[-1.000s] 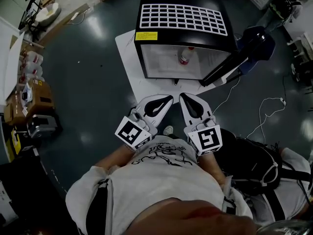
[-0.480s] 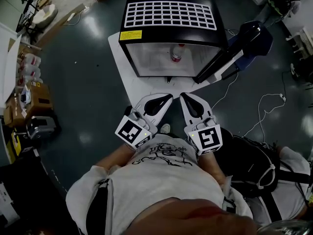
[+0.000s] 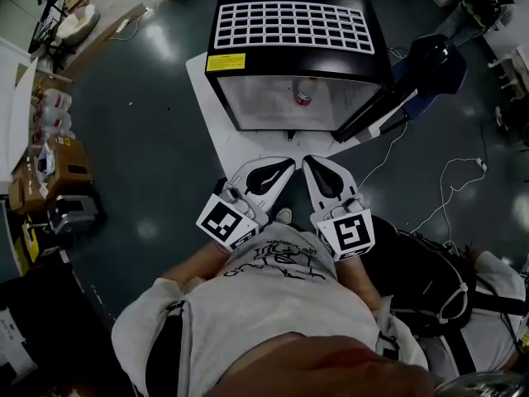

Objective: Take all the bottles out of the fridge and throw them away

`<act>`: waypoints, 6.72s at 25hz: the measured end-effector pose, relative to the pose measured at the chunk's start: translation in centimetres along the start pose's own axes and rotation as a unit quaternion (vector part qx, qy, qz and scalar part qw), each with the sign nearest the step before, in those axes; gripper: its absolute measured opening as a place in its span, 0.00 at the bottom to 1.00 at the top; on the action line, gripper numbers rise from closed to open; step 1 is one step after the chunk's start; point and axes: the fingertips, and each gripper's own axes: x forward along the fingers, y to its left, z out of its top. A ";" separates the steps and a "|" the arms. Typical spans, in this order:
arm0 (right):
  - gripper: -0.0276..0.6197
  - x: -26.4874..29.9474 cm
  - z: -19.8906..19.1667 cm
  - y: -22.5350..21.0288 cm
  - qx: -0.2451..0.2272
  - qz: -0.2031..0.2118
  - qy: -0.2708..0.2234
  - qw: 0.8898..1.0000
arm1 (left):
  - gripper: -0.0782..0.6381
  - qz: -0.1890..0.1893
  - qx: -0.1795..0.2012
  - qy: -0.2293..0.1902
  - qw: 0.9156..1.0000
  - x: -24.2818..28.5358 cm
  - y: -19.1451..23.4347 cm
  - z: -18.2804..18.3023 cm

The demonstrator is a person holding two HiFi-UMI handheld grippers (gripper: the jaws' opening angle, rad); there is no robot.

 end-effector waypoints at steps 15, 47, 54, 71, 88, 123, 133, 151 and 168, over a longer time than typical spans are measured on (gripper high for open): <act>0.06 5.4 1.2 0.2 -0.004 -0.023 0.006 1.000 | 0.12 -0.014 -0.006 -0.002 1.000 -1.1 5.6 0.7; 0.06 6.0 -2.5 -3.2 0.018 -0.057 0.023 0.998 | 0.12 -0.005 0.006 0.022 1.000 0.6 8.0 -2.3; 0.06 6.0 -3.3 -4.6 0.017 -0.064 0.020 0.998 | 0.12 -0.001 0.014 0.029 0.999 2.0 8.5 -3.1; 0.06 6.5 -7.0 -7.8 0.010 -0.078 0.037 0.996 | 0.12 0.015 0.034 0.032 0.999 4.1 9.6 -4.9; 0.08 8.9 -10.9 -10.8 0.012 -0.083 0.031 0.996 | 0.12 0.036 0.047 0.047 0.997 5.7 11.3 -8.8; 0.30 17.0 -17.1 -16.4 0.001 -0.101 0.006 0.995 | 0.12 0.068 0.060 0.052 0.995 9.3 17.6 -16.7; 0.39 19.5 -18.2 -17.4 0.003 -0.100 0.000 0.995 | 0.12 0.074 0.071 0.050 0.993 10.1 19.4 -18.0; 0.45 24.0 -19.1 -19.4 0.006 -0.092 0.006 0.996 | 0.12 0.080 0.076 0.054 0.992 11.7 22.8 -18.9; 0.45 24.4 -18.9 -19.7 0.006 -0.084 0.014 0.996 | 0.12 0.084 0.073 0.054 0.992 12.1 23.0 -18.4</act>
